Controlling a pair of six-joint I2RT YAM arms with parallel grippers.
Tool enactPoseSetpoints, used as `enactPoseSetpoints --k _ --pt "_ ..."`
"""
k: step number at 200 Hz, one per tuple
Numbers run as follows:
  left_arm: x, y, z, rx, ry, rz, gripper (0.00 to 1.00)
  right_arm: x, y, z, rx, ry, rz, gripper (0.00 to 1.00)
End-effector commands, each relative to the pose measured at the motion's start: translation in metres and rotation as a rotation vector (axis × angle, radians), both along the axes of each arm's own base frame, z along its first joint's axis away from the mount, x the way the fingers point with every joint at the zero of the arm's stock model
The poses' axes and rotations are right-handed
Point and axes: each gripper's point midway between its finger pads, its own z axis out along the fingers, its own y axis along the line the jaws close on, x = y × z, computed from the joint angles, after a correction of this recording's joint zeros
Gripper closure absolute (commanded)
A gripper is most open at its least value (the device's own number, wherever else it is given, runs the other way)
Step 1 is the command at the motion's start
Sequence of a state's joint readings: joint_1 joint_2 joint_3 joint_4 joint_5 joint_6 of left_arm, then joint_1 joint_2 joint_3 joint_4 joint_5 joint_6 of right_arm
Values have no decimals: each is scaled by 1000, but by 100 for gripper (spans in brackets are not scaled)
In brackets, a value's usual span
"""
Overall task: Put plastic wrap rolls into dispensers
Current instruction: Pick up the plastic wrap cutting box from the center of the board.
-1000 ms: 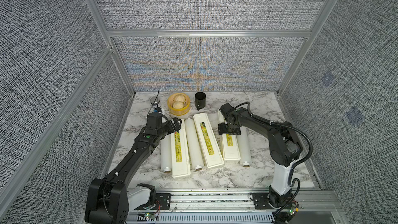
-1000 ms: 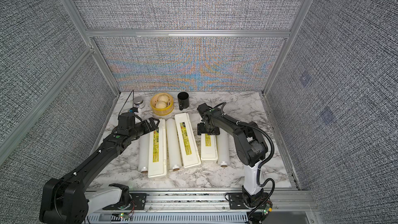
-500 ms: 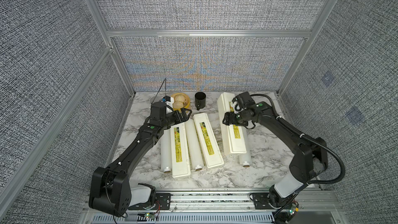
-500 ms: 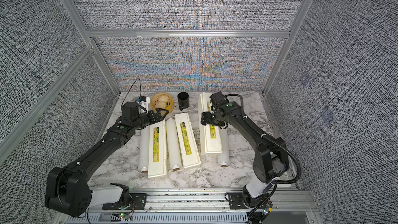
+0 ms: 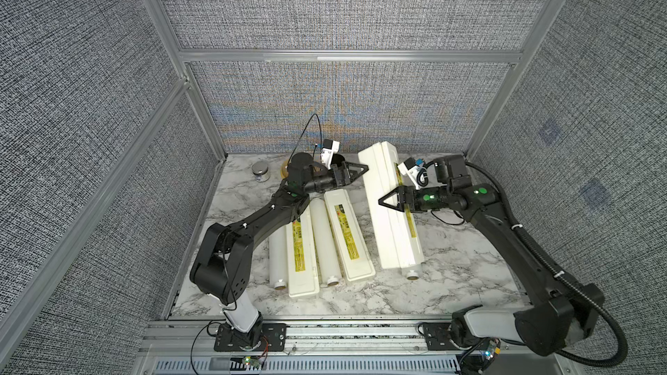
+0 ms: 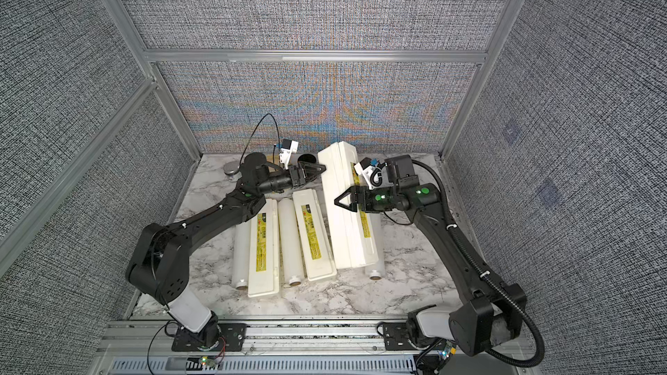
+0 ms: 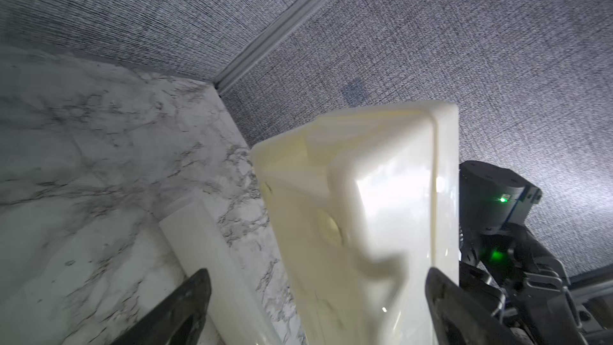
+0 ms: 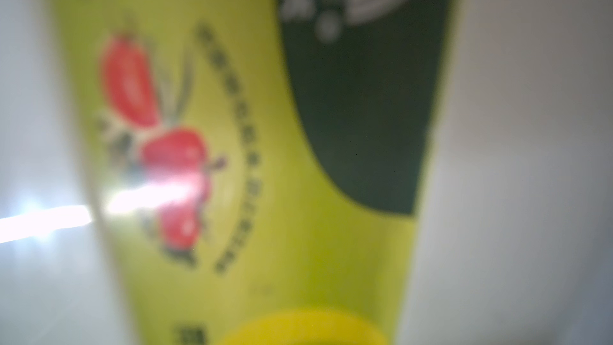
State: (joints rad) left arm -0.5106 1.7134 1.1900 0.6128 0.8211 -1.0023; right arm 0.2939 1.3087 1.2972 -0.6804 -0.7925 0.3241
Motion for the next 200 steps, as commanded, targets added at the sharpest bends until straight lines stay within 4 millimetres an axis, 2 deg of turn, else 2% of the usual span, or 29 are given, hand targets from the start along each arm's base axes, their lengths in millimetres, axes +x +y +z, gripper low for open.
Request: enactPoseSetpoints --k 1,17,31,58,98,125,150,172,200 --pt "-9 -9 34 -111 -73 -61 0 -14 14 34 177 -36 112 22" --pt "-12 -16 34 -118 -60 -89 0 -20 16 42 230 -44 145 22" --pt "-19 -20 42 -154 -66 -121 0 -24 18 44 260 -41 171 22" --pt "-34 -28 56 -212 -70 -201 0 -25 21 39 290 -8 196 22" --pt "-34 -26 53 -176 -74 -169 0 -19 21 25 273 28 174 22" --pt "-32 -27 46 -121 -50 -159 20 -17 19 20 253 34 163 20" --pt "-31 -27 42 -118 -31 -148 30 -17 15 23 254 12 154 12" --pt "-31 -27 39 -122 -9 -156 35 -18 16 32 271 -22 174 5" --pt "-40 -25 48 -170 -23 -192 35 -12 10 48 312 -73 185 1"
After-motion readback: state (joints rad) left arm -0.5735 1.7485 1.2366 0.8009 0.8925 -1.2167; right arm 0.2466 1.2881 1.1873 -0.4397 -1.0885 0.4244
